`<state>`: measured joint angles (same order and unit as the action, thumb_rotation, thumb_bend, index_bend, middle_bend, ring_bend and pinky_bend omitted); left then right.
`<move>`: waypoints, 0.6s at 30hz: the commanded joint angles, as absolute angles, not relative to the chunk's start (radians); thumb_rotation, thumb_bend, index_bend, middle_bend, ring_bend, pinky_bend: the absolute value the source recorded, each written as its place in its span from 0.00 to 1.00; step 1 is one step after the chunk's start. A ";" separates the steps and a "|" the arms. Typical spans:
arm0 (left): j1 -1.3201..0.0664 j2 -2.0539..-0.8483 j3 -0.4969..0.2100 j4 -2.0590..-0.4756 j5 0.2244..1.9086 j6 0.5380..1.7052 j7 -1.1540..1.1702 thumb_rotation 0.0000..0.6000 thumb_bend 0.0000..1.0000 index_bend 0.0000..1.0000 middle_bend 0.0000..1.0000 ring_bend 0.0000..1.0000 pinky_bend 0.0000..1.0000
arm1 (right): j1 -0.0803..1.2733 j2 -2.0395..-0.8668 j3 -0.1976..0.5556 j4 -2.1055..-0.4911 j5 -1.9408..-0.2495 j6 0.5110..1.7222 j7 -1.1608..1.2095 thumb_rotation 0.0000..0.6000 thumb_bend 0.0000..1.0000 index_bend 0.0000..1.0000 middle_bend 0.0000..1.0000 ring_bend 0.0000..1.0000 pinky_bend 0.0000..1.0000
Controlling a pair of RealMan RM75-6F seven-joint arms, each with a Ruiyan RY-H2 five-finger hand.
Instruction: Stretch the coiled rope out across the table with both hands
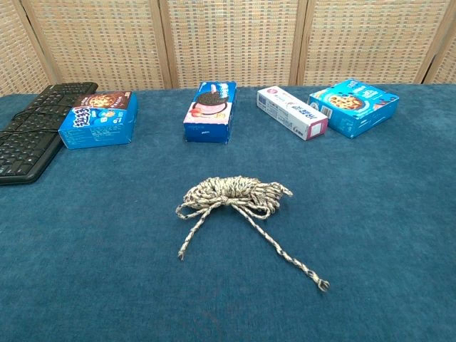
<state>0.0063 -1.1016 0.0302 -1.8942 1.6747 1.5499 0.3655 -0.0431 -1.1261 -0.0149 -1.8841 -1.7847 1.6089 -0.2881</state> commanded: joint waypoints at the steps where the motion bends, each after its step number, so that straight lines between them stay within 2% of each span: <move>1: 0.007 -1.102 0.030 -1.894 1.674 1.551 0.365 1.00 0.00 0.00 0.00 0.00 0.00 | -0.042 -1.128 -0.016 -1.884 -1.786 1.606 -0.291 1.00 0.00 0.09 0.00 0.00 0.00; 5: 0.008 -1.100 0.032 -1.897 1.675 1.553 0.362 1.00 0.00 0.00 0.00 0.00 0.00 | -0.036 -1.137 -0.022 -1.879 -1.786 1.586 -0.301 1.00 0.00 0.11 0.00 0.00 0.00; 7: 0.007 -1.101 0.028 -1.897 1.670 1.554 0.363 1.00 0.00 0.00 0.00 0.00 0.00 | -0.002 -1.144 -0.022 -1.863 -1.806 1.533 -0.320 1.00 0.00 0.12 0.00 0.00 0.00; 18: -0.016 -1.126 0.015 -1.904 1.618 1.504 0.424 1.00 0.00 0.00 0.00 0.00 0.00 | 0.290 -1.105 -0.020 -1.877 -1.846 1.102 -0.209 1.00 0.00 0.30 0.00 0.00 0.00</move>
<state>-0.0128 -1.1216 0.0159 -1.9039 1.6236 1.5091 0.4175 0.1955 -1.1143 -0.0223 -1.8712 -1.8391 1.2215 -0.2505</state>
